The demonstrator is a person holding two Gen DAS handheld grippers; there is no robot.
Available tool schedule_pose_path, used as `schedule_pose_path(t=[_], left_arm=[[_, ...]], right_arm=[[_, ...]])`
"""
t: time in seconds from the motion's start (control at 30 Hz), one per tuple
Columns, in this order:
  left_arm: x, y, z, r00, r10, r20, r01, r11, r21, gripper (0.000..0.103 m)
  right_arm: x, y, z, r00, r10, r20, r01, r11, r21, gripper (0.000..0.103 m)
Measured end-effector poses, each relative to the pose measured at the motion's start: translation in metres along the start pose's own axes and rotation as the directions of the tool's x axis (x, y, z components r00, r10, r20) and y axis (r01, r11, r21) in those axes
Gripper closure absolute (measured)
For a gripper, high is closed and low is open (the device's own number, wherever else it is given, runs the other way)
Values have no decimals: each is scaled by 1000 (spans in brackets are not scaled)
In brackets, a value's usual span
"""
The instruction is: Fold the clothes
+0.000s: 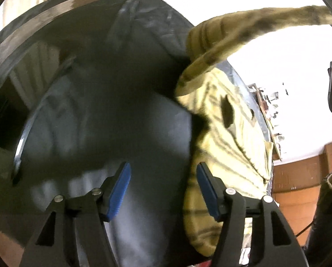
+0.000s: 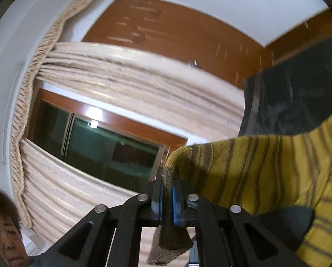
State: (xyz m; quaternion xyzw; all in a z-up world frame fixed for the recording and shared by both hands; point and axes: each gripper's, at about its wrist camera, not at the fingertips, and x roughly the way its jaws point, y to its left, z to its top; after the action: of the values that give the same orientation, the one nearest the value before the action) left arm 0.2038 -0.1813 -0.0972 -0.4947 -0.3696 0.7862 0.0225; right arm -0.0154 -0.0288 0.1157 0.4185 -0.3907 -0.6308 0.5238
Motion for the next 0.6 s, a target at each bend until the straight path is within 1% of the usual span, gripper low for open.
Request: schedule_pose_path(t=[0.1,0.2,0.37,0.43,0.47,0.57,0.6], left_arm=[[8,-16,8,1000,-16,-11,17,999,27,36],[16,-27,9,999,-17,-28,19,999,49,36],[29,-43,4,998,-5,-60,9,997,71,36],[33,-48,-1,997,7,-73,-1,997,76,36],[35,-50,-4,997,13,-79,-7,997,78,36],[40,-58,-15,995,34,-99,-25,996,87,36],[41,-61,-18,994,42,-103,-33,995,92,36]], right_arm=[[-33,2,12,997,-38,69,39,999,-10,97],[-78,-7,14,986,-89,140,89,996,5,97],[-150,-36,10,948,-199,249,186,980,72,97],[-176,-49,8,927,-245,283,226,969,100,97],[-189,-57,5,912,-282,298,260,959,114,97],[-220,-82,1,858,-411,307,388,911,138,97],[-228,-90,-2,832,-466,300,444,885,141,97]])
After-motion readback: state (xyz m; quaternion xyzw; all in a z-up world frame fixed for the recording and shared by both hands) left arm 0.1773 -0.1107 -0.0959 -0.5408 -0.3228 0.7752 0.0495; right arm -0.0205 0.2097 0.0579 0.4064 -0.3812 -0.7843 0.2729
